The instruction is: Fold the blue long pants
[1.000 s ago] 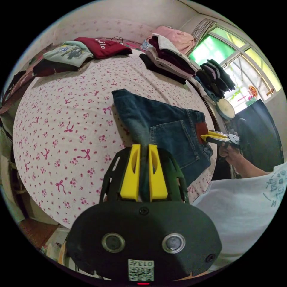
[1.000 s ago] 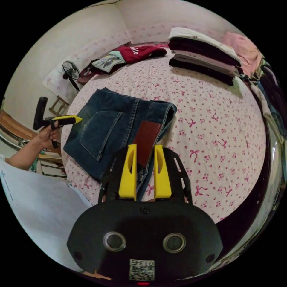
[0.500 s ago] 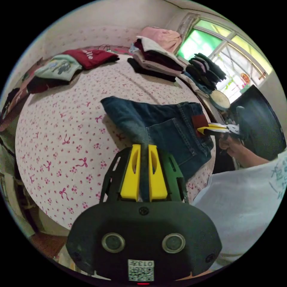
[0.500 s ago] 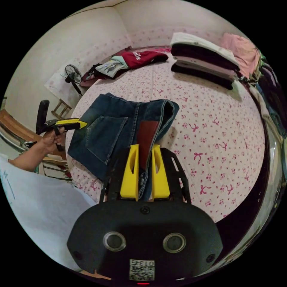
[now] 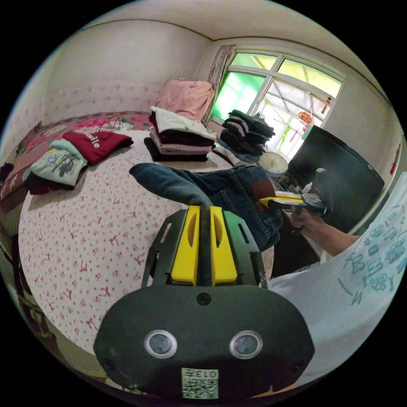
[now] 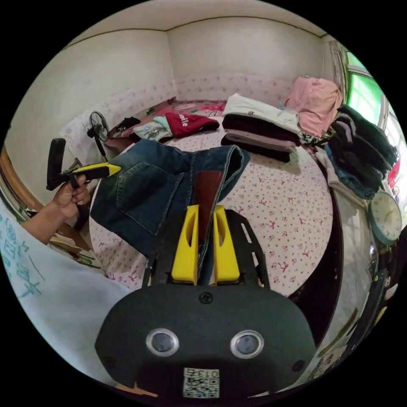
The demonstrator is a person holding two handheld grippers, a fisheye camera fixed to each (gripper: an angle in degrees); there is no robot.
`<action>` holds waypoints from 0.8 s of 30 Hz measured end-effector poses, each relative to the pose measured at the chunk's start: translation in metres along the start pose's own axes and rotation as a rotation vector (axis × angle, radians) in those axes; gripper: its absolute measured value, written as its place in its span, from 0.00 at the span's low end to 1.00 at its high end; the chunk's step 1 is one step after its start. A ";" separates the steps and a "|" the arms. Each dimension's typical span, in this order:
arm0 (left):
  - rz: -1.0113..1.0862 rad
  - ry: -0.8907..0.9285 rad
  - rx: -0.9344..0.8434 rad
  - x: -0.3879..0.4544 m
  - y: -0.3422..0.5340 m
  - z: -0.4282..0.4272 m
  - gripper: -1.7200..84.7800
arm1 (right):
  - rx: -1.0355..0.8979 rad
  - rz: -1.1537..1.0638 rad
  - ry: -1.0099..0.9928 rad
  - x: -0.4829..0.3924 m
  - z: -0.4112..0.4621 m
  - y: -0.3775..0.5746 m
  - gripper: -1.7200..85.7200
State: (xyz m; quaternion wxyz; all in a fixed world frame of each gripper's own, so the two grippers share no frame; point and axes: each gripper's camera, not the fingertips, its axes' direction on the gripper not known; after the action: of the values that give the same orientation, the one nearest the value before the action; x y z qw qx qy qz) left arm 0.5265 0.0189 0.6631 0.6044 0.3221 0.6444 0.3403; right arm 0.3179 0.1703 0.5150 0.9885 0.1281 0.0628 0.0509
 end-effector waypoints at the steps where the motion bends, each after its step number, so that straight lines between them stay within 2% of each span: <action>1: 0.029 0.010 0.023 0.004 -0.016 0.007 0.05 | 0.028 0.006 0.008 0.008 -0.010 -0.010 0.09; 8: 0.171 0.038 0.126 0.005 -0.150 0.077 0.05 | 0.209 -0.058 0.111 0.081 -0.048 -0.117 0.09; 13: 0.284 -0.029 0.144 -0.008 -0.290 0.165 0.06 | 0.286 -0.075 0.148 0.146 -0.042 -0.216 0.09; 16: 0.267 -0.041 0.142 -0.022 -0.355 0.215 0.06 | 0.309 -0.066 0.144 0.189 -0.030 -0.280 0.09; 21: 0.206 -0.098 0.101 -0.049 -0.421 0.307 0.07 | 0.261 -0.028 0.117 0.253 0.009 -0.366 0.09; 24: 0.169 -0.224 -0.032 -0.072 -0.433 0.386 0.08 | 0.177 0.022 0.090 0.285 0.050 -0.405 0.09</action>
State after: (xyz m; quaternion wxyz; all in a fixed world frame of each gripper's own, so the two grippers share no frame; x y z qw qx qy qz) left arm 0.9142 -0.2639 0.3304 0.6466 0.4016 0.5380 0.3622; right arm 0.6408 -0.1989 0.4264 0.9689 0.2130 0.1099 0.0616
